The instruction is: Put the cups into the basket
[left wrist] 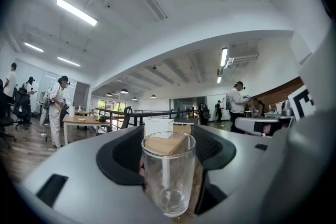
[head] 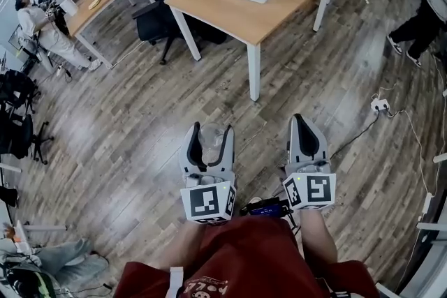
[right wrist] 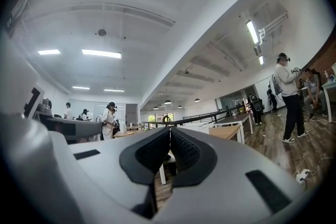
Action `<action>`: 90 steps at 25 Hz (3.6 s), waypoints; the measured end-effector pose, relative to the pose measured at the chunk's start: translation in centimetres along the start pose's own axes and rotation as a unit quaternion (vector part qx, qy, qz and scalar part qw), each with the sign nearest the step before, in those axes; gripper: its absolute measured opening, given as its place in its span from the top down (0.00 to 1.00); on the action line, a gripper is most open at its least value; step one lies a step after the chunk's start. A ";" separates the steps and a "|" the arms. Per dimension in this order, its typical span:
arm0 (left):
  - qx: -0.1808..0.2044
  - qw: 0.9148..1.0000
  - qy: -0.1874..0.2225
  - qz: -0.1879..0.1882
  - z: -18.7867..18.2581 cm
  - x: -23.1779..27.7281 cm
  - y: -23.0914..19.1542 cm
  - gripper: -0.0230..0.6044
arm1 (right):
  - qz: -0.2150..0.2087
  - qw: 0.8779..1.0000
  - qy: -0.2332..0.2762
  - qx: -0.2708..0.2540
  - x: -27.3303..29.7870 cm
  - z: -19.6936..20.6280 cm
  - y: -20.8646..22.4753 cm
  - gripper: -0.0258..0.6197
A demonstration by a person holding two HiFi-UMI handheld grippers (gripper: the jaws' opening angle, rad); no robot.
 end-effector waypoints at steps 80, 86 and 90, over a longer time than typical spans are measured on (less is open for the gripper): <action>-0.054 0.993 -0.002 0.108 2.0 24.6 -18.9 0.50 | 0.093 0.992 0.001 -0.087 26.3 1.1 -5.5 0.94; -0.049 0.993 -0.012 0.105 1.7 27.5 -18.0 0.50 | 0.096 0.993 -0.002 -0.073 28.9 1.5 -2.4 0.94; -0.050 0.994 -0.013 0.099 1.4 29.7 -17.6 0.50 | 0.092 0.994 0.001 -0.067 30.8 1.4 -0.6 0.94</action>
Point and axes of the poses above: the fingertips, and each gripper's own axes: x forward along the fingers, y to its right, z out of its underside, the point moved 10 cm from there along -x, backward along the fingers, and after that the axes turned 7 degrees about z, right-handed, at the moved point
